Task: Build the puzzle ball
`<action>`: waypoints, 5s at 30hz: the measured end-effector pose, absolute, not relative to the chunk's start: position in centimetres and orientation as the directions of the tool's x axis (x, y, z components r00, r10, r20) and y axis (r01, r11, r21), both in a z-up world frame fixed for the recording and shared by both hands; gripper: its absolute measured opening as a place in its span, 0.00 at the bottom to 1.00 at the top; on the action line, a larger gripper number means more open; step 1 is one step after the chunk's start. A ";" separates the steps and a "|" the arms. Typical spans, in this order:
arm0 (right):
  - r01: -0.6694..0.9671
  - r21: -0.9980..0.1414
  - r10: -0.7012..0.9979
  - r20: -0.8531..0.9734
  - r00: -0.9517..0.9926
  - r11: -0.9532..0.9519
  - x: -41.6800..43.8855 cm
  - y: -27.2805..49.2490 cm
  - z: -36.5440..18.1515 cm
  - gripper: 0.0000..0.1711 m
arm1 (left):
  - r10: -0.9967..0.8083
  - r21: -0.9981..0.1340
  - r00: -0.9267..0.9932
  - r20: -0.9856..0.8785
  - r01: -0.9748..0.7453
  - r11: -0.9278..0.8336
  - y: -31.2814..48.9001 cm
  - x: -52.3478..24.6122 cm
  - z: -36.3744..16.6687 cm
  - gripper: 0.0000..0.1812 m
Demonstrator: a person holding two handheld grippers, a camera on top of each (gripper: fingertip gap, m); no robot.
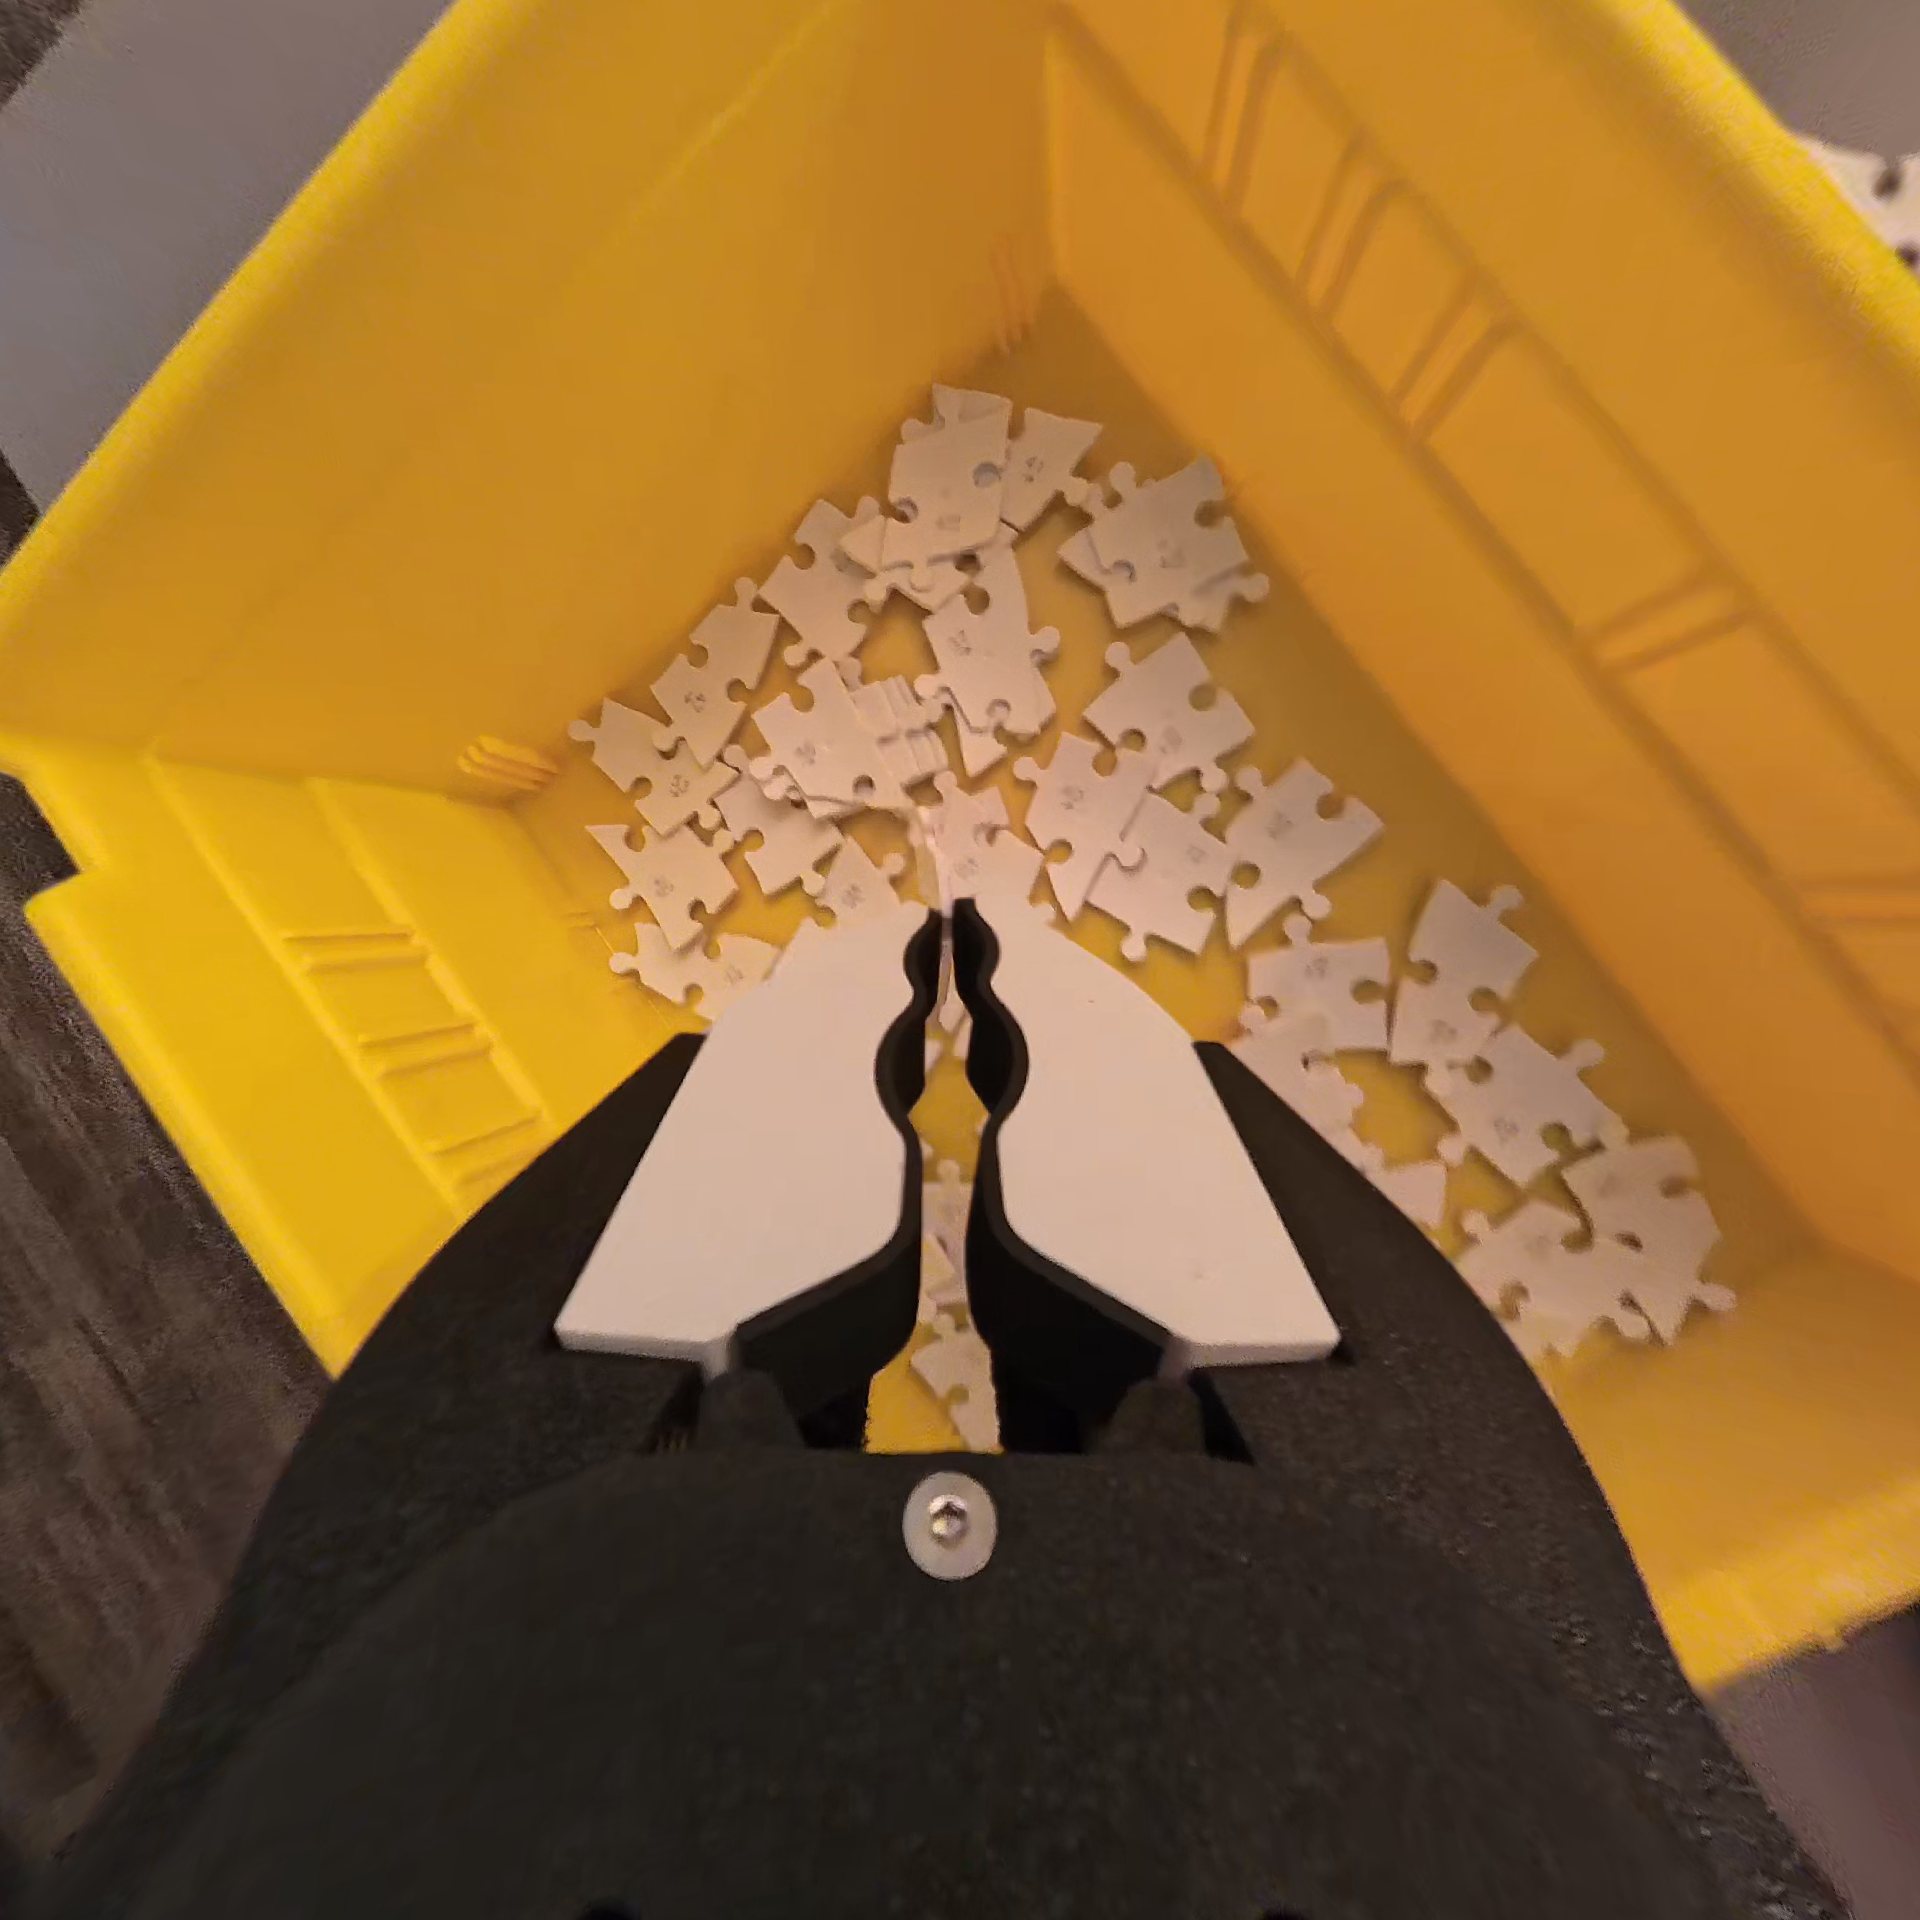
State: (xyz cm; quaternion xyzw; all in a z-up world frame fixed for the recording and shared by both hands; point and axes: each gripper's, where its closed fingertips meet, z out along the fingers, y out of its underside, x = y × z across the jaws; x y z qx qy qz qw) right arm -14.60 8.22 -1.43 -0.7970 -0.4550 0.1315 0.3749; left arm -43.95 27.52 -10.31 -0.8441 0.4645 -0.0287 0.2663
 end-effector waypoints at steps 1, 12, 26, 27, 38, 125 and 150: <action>0.627 -0.717 0.824 0.131 0.551 -0.305 -14.6 8.2 -1.4 0.13 | -0.817 -0.441 0.541 -0.197 -0.793 -0.419 26.7 -44.2 -10.4 0.01; 0.636 -0.709 0.825 0.137 0.548 -0.304 -14.5 8.1 -1.5 0.13 | -0.935 -0.168 0.314 -0.167 -0.943 -0.287 21.1 -44.5 -12.3 0.01; 0.634 -0.708 0.823 0.132 0.552 -0.311 -14.3 8.2 -1.6 0.13 | -0.907 -0.292 0.379 -0.185 -0.902 -0.317 22.8 -45.1 -10.9 0.03; 0.635 -0.707 0.823 0.133 0.552 -0.312 -14.2 8.2 -1.6 0.13 | -0.902 -0.284 0.384 -0.195 -0.903 -0.323 23.0 -45.4 -11.1 0.05; 0.640 -0.699 0.825 0.128 0.550 -0.318 -14.1 8.3 -2.0 0.13 | -0.944 -0.205 0.323 -0.069 -0.931 -0.303 20.7 -45.4 -13.0 0.17; 0.663 -0.698 0.814 0.203 0.544 -0.269 -12.4 6.3 0.9 0.13 | -0.887 -0.681 0.447 -0.113 -0.685 -0.259 20.8 -29.9 -0.2 0.14; 0.662 -0.709 0.840 0.186 0.510 -0.245 -10.9 5.4 1.4 0.13 | -0.972 0.017 -0.184 -0.146 -0.983 0.183 26.0 -22.8 -14.8 0.14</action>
